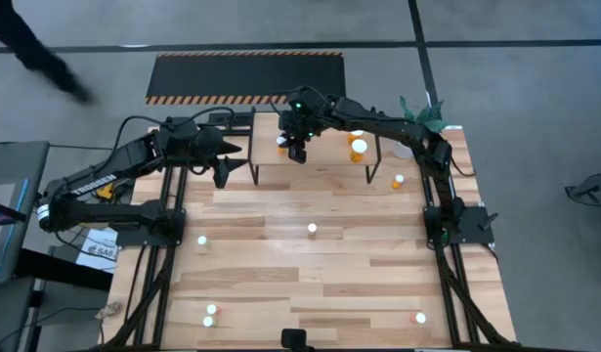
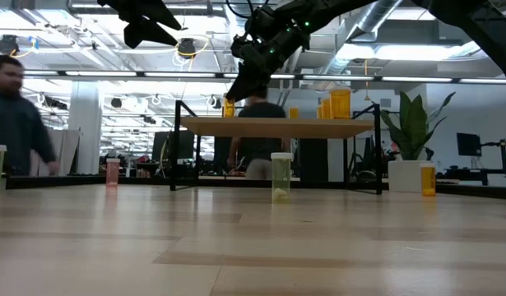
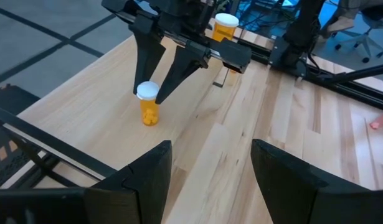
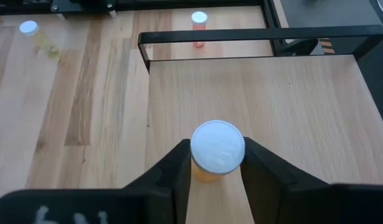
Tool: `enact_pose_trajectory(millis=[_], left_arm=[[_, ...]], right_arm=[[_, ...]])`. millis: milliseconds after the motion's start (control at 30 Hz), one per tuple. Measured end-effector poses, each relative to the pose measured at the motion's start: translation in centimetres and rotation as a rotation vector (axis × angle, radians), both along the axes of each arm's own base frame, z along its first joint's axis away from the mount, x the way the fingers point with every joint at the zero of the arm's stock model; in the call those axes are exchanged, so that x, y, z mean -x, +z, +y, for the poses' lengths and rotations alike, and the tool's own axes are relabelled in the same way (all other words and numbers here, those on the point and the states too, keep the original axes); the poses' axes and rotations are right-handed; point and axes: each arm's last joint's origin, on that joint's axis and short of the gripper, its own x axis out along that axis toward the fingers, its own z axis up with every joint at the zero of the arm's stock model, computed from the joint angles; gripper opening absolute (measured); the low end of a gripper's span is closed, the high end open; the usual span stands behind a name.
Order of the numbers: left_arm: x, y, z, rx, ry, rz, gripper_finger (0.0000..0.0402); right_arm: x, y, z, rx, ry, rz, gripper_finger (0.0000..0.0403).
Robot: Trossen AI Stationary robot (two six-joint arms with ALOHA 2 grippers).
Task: Pick and place medicine bottles onto shelf by color
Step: Put the bottom small orange pill bottle on the shelf aligned with the other small orange pill bottle
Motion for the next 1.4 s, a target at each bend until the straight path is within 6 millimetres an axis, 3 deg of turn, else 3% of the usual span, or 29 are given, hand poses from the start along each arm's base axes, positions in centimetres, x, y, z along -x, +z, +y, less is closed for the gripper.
enact_pose_trajectory(millis=[333, 467, 733, 900, 1100, 1400], left_arm=[[0.0, 0.0, 0.0, 0.001, -0.001, 0.0, 0.0206], [0.0, 0.0, 0.0, 0.001, -0.002, 0.0, 0.0206], [0.0, 0.0, 0.1, -0.009, 0.019, 0.003, 0.0206], [0.0, 0.1, 0.2, -0.018, 0.034, 0.0, 0.0206], [0.0, 0.1, 0.2, -0.022, 0.047, 0.002, 0.0206], [0.1, 0.1, 0.3, -0.011, 0.072, -0.002, 0.0206]], right_arm=[[0.7, 0.9, -0.4, 0.004, -0.01, -0.017, 0.0131], [2.4, 2.3, -1.1, -0.038, -0.003, -0.028, 0.0125], [8.5, 4.6, -3.3, -0.135, -0.069, 0.055, 0.0129], [12.3, 5.2, -3.4, -0.107, -0.121, 0.02, 0.0128], [14.7, 4.5, -2.0, -0.048, -0.143, -0.065, 0.0133], [14.8, 1.1, -1.2, -0.033, -0.192, -0.076, 0.0134]])
